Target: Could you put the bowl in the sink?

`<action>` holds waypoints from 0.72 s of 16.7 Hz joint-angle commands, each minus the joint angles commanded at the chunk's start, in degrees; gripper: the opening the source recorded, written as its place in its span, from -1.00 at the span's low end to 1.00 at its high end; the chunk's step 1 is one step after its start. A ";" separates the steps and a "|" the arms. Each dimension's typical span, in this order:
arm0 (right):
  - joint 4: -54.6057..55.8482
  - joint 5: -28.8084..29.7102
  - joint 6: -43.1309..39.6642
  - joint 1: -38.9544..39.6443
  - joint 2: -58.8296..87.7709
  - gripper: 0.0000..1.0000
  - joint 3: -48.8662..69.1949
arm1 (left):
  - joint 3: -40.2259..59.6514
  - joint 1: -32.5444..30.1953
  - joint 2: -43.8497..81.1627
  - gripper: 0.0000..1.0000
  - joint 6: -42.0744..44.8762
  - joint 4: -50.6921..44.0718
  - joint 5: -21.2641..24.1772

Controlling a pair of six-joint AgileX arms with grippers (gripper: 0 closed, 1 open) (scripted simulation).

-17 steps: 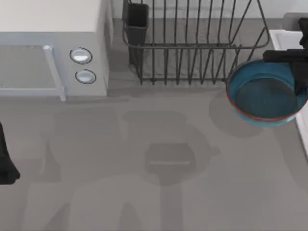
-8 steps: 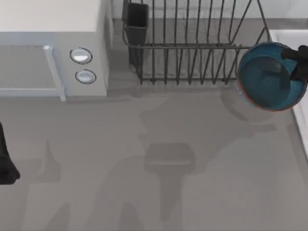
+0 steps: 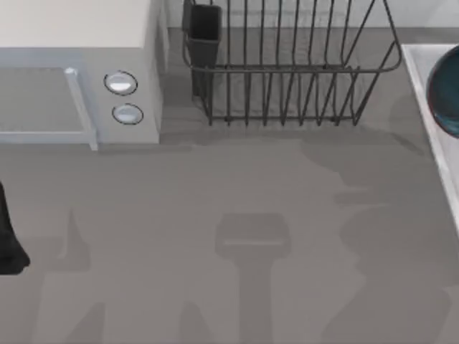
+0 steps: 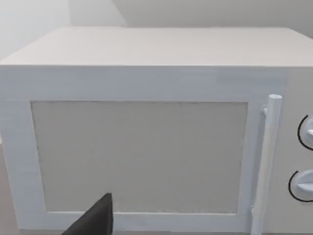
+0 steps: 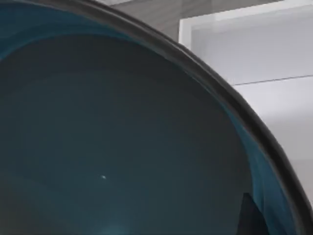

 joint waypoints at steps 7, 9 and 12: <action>27.34 -3.74 -3.11 -11.87 -7.90 -1.00 -11.33 | 0.00 0.00 0.00 1.00 0.00 0.00 0.00; 31.83 -4.07 -3.52 -13.84 -9.70 -1.00 -12.39 | 0.00 0.00 0.00 1.00 0.00 0.00 0.00; 34.40 -4.18 -3.70 -14.89 -10.89 -1.00 -12.83 | 0.00 0.00 0.00 1.00 0.00 0.00 0.00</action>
